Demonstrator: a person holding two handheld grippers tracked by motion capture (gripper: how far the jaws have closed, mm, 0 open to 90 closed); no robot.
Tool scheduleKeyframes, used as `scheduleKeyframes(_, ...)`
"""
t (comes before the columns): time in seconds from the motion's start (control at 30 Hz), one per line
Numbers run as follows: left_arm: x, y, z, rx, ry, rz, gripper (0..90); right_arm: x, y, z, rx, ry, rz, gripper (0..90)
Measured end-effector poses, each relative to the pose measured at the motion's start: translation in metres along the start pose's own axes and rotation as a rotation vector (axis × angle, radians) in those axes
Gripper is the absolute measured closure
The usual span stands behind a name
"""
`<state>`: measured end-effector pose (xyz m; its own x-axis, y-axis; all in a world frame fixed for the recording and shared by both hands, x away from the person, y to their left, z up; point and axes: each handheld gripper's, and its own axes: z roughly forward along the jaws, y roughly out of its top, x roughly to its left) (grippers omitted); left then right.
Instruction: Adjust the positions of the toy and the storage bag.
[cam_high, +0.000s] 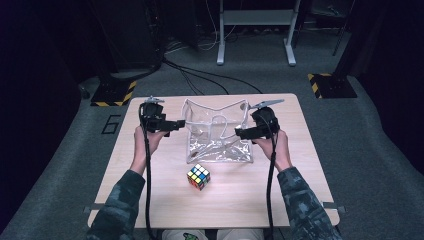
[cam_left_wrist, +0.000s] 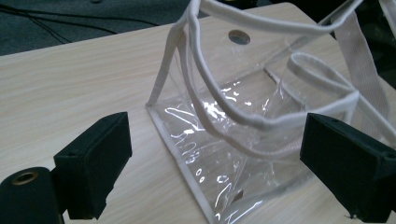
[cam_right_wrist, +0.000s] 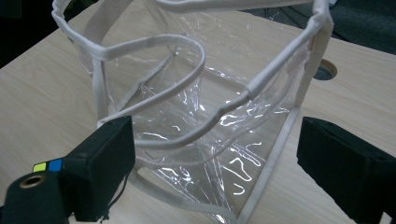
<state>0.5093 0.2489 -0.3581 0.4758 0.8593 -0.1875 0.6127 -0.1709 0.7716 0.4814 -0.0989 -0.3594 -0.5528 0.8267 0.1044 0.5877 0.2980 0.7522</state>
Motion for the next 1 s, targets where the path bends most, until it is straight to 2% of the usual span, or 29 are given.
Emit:
scheduleKeyframes(0.27, -0.001, 0.011, 0.018, -0.011, 0.012, -0.014, 10.9, 0.000, 0.006, 0.018, 0.016, -0.005, 0.018, 13.2)
scheduleKeyframes(0.53, -0.003, 0.012, 0.040, 0.034, 0.019, -0.023, 15.0, -0.005, 0.002, 0.031, 0.044, -0.010, 0.050, 14.2)
scheduleKeyframes(0.63, -0.004, 0.010, 0.046, 0.046, 0.018, -0.027, 17.4, -0.006, 0.001, 0.035, 0.042, -0.007, 0.058, 18.4)
scheduleKeyframes(0.77, -0.005, 0.005, 0.052, 0.060, 0.008, -0.014, 26.5, -0.007, -0.002, 0.039, 0.055, 0.001, 0.063, 28.6)
scheduleKeyframes(0.83, -0.005, 0.003, 0.054, 0.072, 0.006, -0.003, 35.8, -0.008, -0.003, 0.042, 0.062, -0.001, 0.063, 34.7)
scheduleKeyframes(0.9, -0.006, 0.002, 0.055, 0.073, 0.003, -0.003, 46.5, -0.007, -0.004, 0.042, 0.073, -0.021, 0.058, 45.4)
scheduleKeyframes(0.97, -0.008, 0.002, 0.055, 0.081, 0.039, 0.017, 55.3, -0.007, -0.006, 0.044, 0.082, -0.046, 0.049, 53.7)
scheduleKeyframes(1.0, -0.009, 0.002, 0.056, 0.089, 0.066, 0.031, 63.1, -0.008, -0.007, 0.045, 0.082, -0.049, 0.049, 61.4)
